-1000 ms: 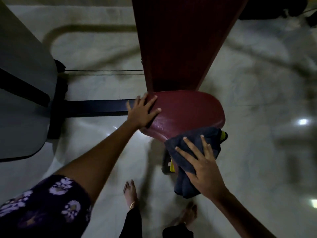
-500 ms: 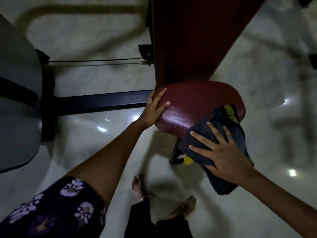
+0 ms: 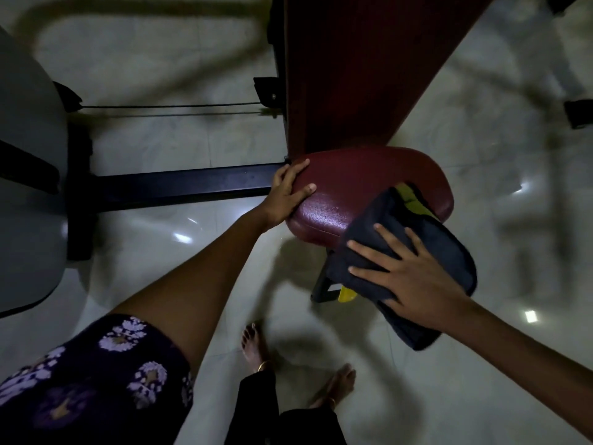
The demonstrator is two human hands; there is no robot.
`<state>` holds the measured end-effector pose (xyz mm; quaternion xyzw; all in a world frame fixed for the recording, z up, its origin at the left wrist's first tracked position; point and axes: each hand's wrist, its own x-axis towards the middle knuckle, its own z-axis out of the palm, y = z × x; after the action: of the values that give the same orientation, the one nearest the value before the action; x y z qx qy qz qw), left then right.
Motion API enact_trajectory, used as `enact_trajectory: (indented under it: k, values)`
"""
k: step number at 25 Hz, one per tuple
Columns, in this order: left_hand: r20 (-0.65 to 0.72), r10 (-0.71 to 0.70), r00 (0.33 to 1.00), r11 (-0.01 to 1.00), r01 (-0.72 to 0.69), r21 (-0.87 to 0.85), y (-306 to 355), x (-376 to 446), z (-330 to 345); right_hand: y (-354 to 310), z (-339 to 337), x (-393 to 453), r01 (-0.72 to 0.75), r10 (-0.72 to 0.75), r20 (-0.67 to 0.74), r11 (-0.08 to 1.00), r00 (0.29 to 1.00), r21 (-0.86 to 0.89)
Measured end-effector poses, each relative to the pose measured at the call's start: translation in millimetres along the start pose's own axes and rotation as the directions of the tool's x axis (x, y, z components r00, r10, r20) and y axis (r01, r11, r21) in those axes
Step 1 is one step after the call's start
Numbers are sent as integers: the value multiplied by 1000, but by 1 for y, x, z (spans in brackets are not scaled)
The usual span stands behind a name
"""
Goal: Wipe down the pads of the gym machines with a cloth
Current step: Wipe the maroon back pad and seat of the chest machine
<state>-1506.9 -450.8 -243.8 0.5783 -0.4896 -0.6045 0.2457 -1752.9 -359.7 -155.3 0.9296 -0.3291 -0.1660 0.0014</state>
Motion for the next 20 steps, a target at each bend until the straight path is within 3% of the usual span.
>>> enact_trajectory:
  k: [3, 6, 10, 13, 17, 20]
  values:
    - [-10, 9, 1000, 1000, -9, -4, -1, 1, 1, 0, 4, -26, -33, 36, -18, 993, 999, 114]
    - [-4, 2, 1000, 1000, -2, 13, 2, 2, 0, -8, 3, 27, -55, 55, 8, 994, 998, 91]
    - [-5, -48, 999, 999, 48, 23, 6, -2, 1, 1, 0, 64, 17, -40, 125, 984, 991, 180]
    - [-187, -75, 979, 989, 50, -137, 12, -5, 13, 21, 7, 37, 74, -61, -48, 928, 997, 364]
    - [-540, -199, 818, 970, 88, -225, 12, -41, 69, 60, 19, 44, -56, 96, -26, 755, 995, 653]
    - [-633, -275, 723, 958, 147, -248, 34, -75, 122, 97, 34, 68, -168, 238, -24, 750, 971, 640]
